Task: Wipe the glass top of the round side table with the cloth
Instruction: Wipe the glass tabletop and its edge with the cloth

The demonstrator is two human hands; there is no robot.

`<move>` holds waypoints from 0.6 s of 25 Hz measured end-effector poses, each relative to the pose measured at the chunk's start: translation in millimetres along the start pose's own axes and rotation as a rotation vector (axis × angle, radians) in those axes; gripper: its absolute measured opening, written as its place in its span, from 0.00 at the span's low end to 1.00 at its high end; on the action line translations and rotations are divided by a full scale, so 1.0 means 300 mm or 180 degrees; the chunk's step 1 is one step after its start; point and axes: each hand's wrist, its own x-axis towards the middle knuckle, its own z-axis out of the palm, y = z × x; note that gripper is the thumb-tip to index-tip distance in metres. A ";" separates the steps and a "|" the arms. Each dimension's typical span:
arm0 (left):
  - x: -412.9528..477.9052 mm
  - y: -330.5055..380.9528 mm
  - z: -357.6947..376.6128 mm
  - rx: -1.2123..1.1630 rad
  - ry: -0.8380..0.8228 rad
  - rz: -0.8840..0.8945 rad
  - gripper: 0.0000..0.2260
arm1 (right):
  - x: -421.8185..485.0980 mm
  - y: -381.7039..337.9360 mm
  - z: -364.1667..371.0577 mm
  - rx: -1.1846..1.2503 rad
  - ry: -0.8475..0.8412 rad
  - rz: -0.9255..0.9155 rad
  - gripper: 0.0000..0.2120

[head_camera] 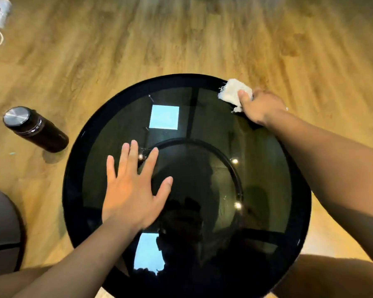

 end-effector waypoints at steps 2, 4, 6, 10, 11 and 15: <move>0.001 0.001 0.003 -0.0001 0.0018 -0.0011 0.34 | -0.099 0.101 0.003 -0.0091 -0.0075 0.0265 0.34; -0.004 0.008 0.004 -0.0006 0.0070 -0.0009 0.35 | -0.228 0.190 0.003 -0.0280 -0.0127 0.0525 0.34; -0.006 0.012 0.002 0.0012 0.0083 -0.0012 0.35 | -0.330 0.252 0.006 -0.0371 -0.0182 0.0632 0.33; -0.007 0.010 0.009 0.0010 0.0109 0.0047 0.35 | -0.331 0.239 -0.030 0.0341 -0.0432 0.0602 0.26; -0.008 0.005 0.013 -0.0004 0.0142 0.0039 0.35 | -0.288 0.202 -0.042 0.0575 -0.0389 0.0550 0.23; 0.002 -0.002 0.028 0.0068 0.0207 0.0100 0.34 | -0.042 0.007 -0.041 0.0955 -0.0164 0.0056 0.14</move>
